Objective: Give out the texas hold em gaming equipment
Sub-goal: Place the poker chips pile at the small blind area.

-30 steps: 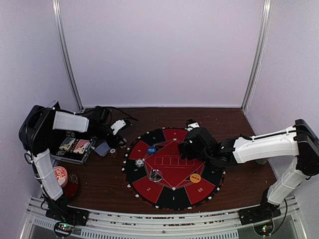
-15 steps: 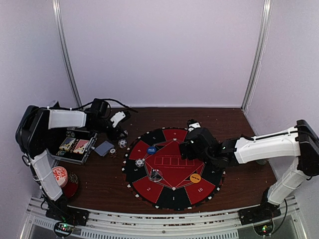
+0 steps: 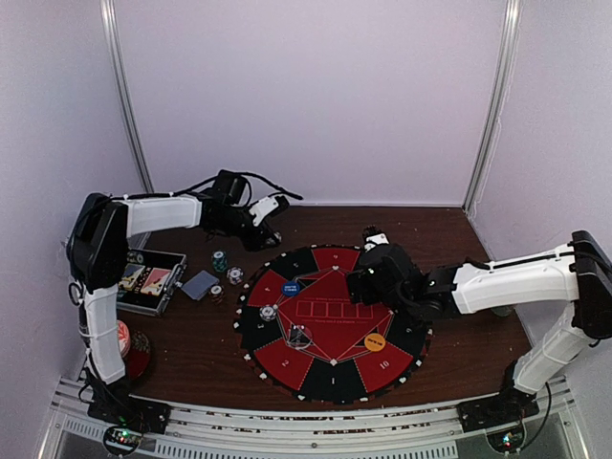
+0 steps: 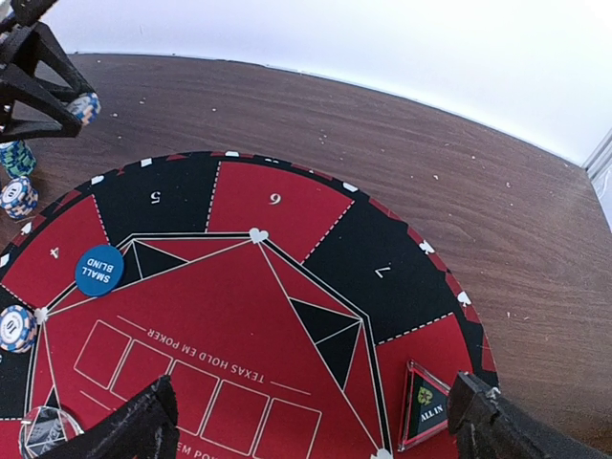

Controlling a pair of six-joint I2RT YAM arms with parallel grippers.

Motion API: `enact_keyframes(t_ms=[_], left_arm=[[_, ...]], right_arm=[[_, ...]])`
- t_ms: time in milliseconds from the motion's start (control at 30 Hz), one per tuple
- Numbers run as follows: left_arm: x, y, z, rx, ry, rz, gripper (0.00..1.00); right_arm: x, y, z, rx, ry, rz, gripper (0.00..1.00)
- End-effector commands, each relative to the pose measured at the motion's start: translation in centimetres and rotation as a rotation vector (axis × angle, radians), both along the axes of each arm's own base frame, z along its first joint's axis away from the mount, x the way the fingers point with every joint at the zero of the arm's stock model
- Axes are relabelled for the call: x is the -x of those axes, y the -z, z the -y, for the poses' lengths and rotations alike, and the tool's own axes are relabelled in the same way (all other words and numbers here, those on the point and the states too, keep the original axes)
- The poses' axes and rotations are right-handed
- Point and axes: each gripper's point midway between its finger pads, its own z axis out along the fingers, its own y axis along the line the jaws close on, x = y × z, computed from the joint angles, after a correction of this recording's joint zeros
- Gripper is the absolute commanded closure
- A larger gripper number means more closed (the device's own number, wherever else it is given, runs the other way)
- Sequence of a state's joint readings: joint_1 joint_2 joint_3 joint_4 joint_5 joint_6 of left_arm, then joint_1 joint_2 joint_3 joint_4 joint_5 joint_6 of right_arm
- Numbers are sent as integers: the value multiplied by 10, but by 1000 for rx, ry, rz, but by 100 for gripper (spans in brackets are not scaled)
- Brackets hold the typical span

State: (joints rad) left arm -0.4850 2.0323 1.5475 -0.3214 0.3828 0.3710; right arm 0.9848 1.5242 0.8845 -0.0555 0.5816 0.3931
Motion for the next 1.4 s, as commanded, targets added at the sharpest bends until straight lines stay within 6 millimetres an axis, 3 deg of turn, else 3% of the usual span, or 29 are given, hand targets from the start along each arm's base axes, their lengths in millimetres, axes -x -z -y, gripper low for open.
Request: enact_keyframes(t_ms=[0,167,433,1000,1133,1367], left_arm=[[0,9,36,-11,24,-26,77],[4,30,71,-23,61,-57,77],[7,61,96,-61,76,-110,78],[2,90,109,-95,66,-117,75],[6,94,110,-105,71,-119,67],[2,91,106,-120,54,-100,35]], right_arm=[[-2,-9,11,-16,40,28,1],[-1,-13,13,-27,44,35,1],[1,-17,15,-41,45,43,1],[1,-17,14,-41,40,40,1],[0,-18,14,-43,40,41,1],[1,-17,14,-42,37,40,1]])
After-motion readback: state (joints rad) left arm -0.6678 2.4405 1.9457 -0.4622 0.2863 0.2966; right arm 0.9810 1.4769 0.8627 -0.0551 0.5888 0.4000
